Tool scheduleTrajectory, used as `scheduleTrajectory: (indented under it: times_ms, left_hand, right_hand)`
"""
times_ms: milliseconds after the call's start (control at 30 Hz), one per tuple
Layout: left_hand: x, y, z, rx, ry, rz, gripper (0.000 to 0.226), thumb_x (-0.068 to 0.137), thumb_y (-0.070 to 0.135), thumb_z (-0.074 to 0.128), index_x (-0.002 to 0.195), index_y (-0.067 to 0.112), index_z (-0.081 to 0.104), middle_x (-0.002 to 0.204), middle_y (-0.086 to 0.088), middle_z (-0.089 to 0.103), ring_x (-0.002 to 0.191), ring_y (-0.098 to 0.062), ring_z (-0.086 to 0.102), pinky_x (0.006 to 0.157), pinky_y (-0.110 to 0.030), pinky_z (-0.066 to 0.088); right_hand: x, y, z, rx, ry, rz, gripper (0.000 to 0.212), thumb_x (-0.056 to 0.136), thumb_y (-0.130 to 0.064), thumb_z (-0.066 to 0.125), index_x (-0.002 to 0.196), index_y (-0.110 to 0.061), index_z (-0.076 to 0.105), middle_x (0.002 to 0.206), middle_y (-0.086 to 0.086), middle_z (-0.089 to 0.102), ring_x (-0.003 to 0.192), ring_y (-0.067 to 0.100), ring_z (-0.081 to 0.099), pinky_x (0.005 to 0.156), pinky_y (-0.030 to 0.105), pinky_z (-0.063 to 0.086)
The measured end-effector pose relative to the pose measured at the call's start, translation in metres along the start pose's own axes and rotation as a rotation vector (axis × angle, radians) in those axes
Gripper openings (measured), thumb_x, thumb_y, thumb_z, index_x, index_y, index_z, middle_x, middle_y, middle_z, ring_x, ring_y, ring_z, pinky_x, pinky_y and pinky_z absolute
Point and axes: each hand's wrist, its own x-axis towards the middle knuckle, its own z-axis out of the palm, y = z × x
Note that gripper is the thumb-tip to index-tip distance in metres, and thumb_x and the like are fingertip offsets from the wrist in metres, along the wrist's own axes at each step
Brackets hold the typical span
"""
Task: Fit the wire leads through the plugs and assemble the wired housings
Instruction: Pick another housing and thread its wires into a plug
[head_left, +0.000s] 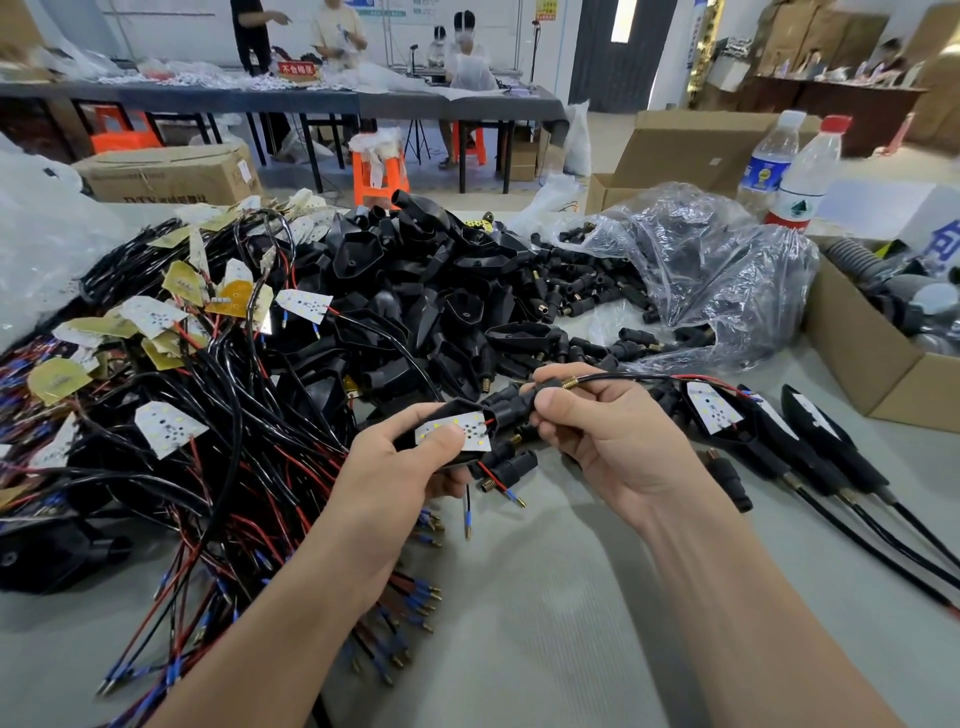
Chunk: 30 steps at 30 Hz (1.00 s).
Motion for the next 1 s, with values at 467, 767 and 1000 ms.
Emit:
scheduleTrajectory:
  times_ms: [467,767,1000]
  left_hand:
    - [0.001,0.005,-0.001,-0.055,-0.049,-0.080,0.020,0.102,0.007,0.056,0.093,-0.001,0.071,0.073,-0.014,0.068,0.058,-0.018,0.061,0.052,-0.025,0.051]
    - [0.003,0.010,-0.001,-0.248,-0.054,-0.214,0.022,0.100,0.012,0.058,0.104,-0.007,0.070,0.076,-0.013,0.073,0.055,-0.014,0.062,0.049,-0.022,0.052]
    - [0.003,0.004,-0.002,-0.026,0.039,-0.080,0.023,0.099,0.011,0.061,0.083,0.012,0.077,0.067,-0.013,0.068,0.057,-0.019,0.062,0.052,-0.027,0.054]
  right_hand:
    - [-0.001,-0.003,0.005,-0.168,0.091,0.036,0.007,0.084,-0.002,0.078,0.078,-0.006,0.076,0.070,0.010,0.071,0.056,0.014,0.065,0.053,0.018,0.054]
    - [0.001,-0.002,0.009,0.086,0.080,0.078,0.006,0.061,-0.019,0.079,0.063,-0.013,0.079,0.067,0.005,0.072,0.053,0.009,0.067,0.049,0.014,0.052]
    - [0.001,0.003,0.002,0.000,-0.015,-0.061,0.016,0.065,-0.004,0.078,0.080,-0.009,0.075,0.075,0.012,0.072,0.058,0.017,0.067,0.057,0.020,0.055]
